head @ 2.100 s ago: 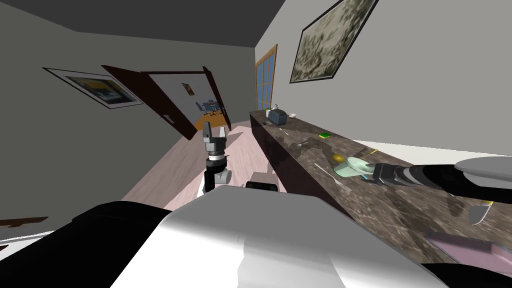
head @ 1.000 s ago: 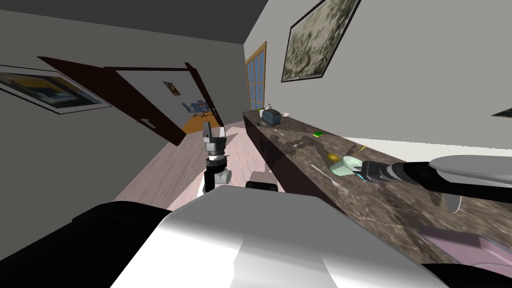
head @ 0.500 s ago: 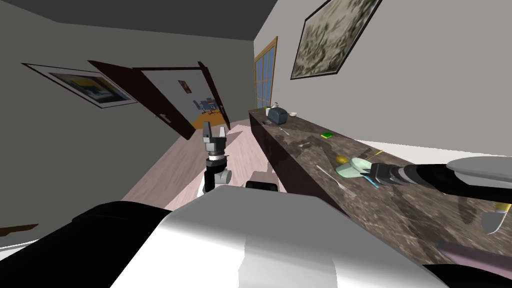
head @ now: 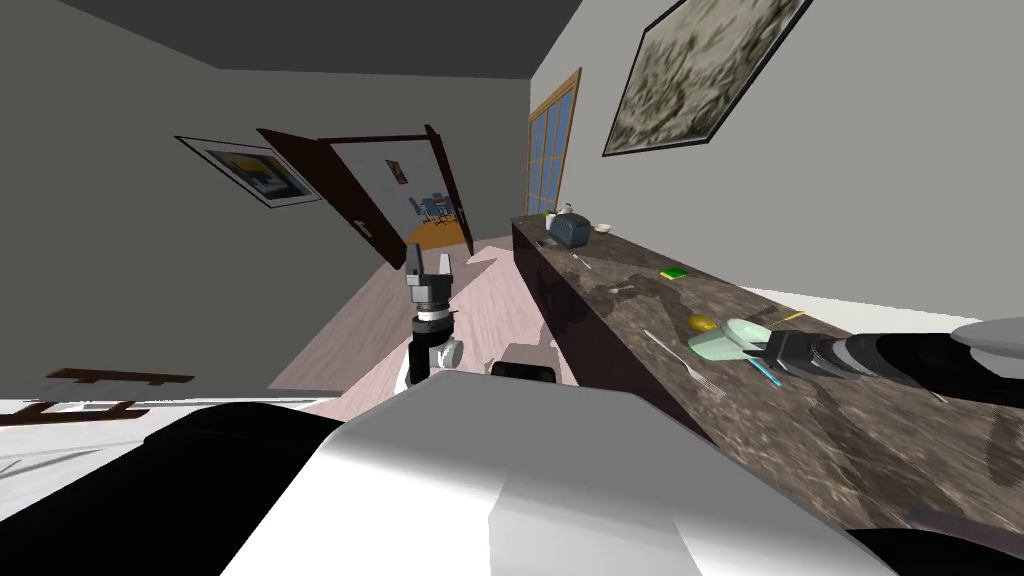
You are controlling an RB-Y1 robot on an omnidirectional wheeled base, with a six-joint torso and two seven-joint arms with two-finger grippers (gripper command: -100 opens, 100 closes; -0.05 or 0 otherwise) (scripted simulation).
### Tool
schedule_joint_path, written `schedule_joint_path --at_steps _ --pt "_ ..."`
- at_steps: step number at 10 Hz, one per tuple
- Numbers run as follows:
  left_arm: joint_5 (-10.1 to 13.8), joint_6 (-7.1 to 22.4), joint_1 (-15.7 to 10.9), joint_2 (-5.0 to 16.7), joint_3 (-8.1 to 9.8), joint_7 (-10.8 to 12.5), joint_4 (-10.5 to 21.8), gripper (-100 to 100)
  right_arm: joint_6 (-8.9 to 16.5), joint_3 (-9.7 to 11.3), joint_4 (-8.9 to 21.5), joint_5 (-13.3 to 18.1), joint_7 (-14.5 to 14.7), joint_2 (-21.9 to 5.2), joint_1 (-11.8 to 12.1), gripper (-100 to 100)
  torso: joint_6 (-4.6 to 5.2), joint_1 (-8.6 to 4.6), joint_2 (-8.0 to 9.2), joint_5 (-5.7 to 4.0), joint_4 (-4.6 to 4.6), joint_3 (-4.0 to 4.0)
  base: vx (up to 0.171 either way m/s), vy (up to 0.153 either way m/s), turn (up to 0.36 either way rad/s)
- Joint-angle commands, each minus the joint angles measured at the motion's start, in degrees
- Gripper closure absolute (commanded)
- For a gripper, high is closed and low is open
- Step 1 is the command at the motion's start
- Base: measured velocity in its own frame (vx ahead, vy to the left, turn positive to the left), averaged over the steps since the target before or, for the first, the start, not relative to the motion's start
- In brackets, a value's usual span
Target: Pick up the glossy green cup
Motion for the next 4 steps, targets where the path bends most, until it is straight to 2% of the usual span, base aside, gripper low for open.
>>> schedule_joint_path --at_steps 1,2,3,4 --pt "0.00 0.00 0.00 0.00 0.00 0.00 0.00 0 -1.51 0.90 2.86 -2.17 0.20 0.19 0.31 100 0.00 0.00 0.00 0.00 0.00 0.00 -0.124 0.021 0.274" --pt "0.00 0.00 -0.02 0.00 -0.01 0.00 0.00 0 -1.51 0.90 2.91 -2.17 0.20 0.19 0.31 100 -0.15 0.02 0.04 0.00 -0.01 0.01 -0.114 0.029 0.183" --pt "0.00 0.00 0.00 0.00 0.00 0.00 0.00 0 -1.20 0.19 2.67 -2.50 0.80 0.09 1.12 100 -0.09 0.09 0.02 0.04 0.01 0.01 -0.036 0.012 0.016" --pt "0.00 0.00 0.01 0.00 0.00 0.00 0.00 0 -1.31 0.45 2.67 -2.28 0.50 0.16 0.78 0 -0.05 0.05 -0.13 0.04 -0.02 -0.07 -0.007 0.003 -0.007"
